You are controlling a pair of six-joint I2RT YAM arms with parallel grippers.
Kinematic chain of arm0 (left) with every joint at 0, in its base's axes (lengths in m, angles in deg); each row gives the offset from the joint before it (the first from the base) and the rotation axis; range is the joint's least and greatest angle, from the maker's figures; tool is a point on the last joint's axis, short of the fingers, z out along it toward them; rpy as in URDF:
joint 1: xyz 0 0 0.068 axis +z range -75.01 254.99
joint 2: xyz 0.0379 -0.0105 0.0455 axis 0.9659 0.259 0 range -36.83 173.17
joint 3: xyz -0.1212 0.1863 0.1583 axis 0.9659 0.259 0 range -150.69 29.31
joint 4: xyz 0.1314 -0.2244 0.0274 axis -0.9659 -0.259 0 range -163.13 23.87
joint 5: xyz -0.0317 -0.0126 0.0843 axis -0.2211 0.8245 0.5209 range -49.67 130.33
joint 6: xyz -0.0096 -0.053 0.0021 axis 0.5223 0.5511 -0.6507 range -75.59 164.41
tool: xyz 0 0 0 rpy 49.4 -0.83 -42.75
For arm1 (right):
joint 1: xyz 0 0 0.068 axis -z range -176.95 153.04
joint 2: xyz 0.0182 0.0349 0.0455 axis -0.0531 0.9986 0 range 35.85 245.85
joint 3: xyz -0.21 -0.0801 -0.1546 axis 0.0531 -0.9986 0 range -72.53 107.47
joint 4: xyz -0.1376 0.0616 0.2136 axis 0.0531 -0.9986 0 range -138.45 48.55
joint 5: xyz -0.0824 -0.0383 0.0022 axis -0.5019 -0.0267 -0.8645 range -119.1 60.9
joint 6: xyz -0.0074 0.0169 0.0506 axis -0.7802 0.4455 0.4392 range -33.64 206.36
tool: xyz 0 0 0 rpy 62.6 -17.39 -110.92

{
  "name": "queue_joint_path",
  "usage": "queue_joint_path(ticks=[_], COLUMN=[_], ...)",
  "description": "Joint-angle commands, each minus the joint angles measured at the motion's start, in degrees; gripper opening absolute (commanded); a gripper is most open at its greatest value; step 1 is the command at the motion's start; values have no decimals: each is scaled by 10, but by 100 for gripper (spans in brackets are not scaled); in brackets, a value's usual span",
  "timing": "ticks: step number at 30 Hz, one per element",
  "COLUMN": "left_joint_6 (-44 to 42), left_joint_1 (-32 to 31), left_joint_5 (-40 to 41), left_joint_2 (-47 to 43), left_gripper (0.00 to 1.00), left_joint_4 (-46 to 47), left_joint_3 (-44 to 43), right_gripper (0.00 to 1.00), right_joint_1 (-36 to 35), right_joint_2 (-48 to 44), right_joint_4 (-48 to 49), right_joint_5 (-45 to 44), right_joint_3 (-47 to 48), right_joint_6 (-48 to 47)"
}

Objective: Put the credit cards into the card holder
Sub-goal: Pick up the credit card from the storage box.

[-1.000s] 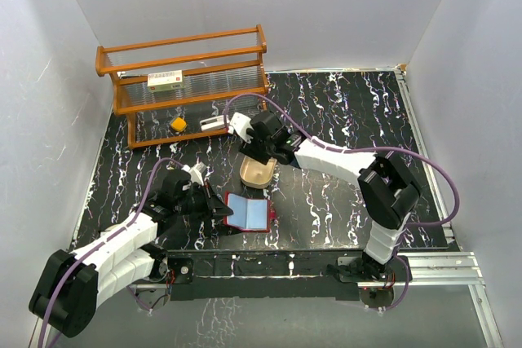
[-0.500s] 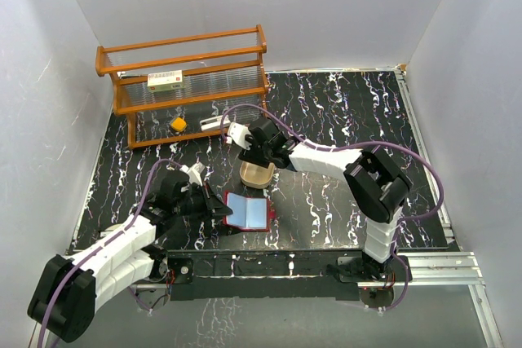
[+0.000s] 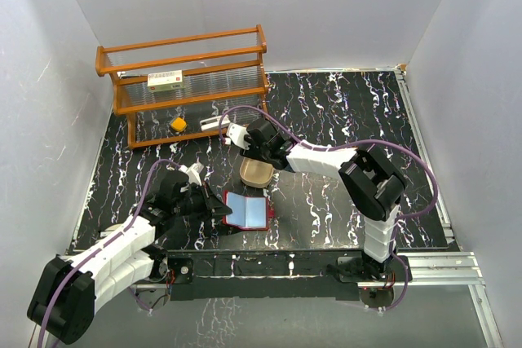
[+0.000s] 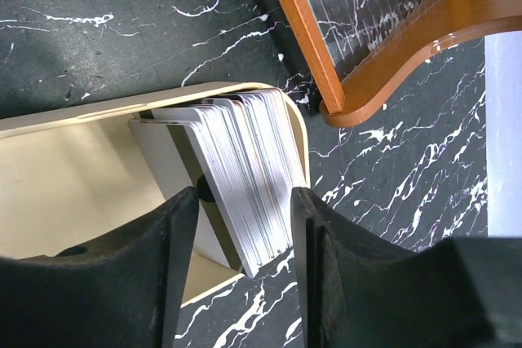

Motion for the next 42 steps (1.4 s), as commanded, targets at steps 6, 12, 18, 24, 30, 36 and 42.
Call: queue_joint_path(ticks=[6, 12, 18, 24, 30, 36, 42], left_joint_6=[3, 5, 7, 6, 9, 4, 6], left_joint_1=[0, 0, 0, 0, 0, 0, 0], left_joint_5=[-4, -8, -9, -12, -18, -9, -9], left_joint_2=[-9, -9, -11, 1, 5, 4, 2], left_gripper=[0, 0, 0, 0, 0, 0, 0], left_joint_4=[-3, 1, 4, 8, 15, 6, 4], left_joint_3=[-3, 4, 7, 10, 12, 10, 9], right_gripper=[38, 33, 30, 26, 24, 18, 15], right_joint_1=[3, 3, 3, 3, 3, 3, 3], right_joint_2=[-3, -9, -12, -16, -15, -18, -30], right_joint_4=[31, 31, 17, 17, 15, 5, -3], right_joint_5=[-10, -16, -12, -17, -16, -11, -7], right_joint_3=[15, 13, 19, 23, 33, 37, 33], right_joint_6=[-4, -3, 5, 1, 2, 1, 1])
